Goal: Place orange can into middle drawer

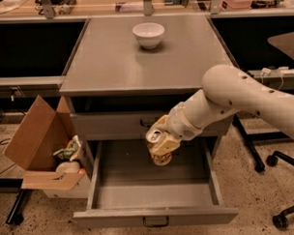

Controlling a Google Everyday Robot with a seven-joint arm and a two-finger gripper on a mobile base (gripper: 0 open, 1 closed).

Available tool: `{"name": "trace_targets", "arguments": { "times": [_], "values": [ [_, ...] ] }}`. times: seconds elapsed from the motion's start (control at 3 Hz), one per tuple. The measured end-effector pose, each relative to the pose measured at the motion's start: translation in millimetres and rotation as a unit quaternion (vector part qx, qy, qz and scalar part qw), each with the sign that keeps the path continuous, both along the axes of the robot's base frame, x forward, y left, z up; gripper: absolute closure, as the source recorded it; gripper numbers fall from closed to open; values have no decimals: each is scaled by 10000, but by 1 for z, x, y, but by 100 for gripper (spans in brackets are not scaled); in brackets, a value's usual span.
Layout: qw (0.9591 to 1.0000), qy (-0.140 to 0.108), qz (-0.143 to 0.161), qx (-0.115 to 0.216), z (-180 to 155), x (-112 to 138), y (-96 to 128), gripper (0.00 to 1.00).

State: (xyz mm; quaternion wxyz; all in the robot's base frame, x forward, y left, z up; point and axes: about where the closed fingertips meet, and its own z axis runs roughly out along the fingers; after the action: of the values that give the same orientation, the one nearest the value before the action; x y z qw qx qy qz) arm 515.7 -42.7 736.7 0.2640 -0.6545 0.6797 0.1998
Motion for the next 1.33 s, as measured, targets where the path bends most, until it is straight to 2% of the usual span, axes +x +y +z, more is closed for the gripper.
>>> {"name": "trace_targets", "arguments": {
  "times": [0.33, 0.67, 1.0, 1.33],
  "values": [
    [10000, 0, 0, 0, 0, 0, 0, 100],
    [9996, -19, 118, 244, -41, 4, 7, 100],
    [9977, -36, 210, 639, -110, 9, 17, 100],
    [9956, 51, 171, 915, -167, 16, 20, 100]
  ]
}}
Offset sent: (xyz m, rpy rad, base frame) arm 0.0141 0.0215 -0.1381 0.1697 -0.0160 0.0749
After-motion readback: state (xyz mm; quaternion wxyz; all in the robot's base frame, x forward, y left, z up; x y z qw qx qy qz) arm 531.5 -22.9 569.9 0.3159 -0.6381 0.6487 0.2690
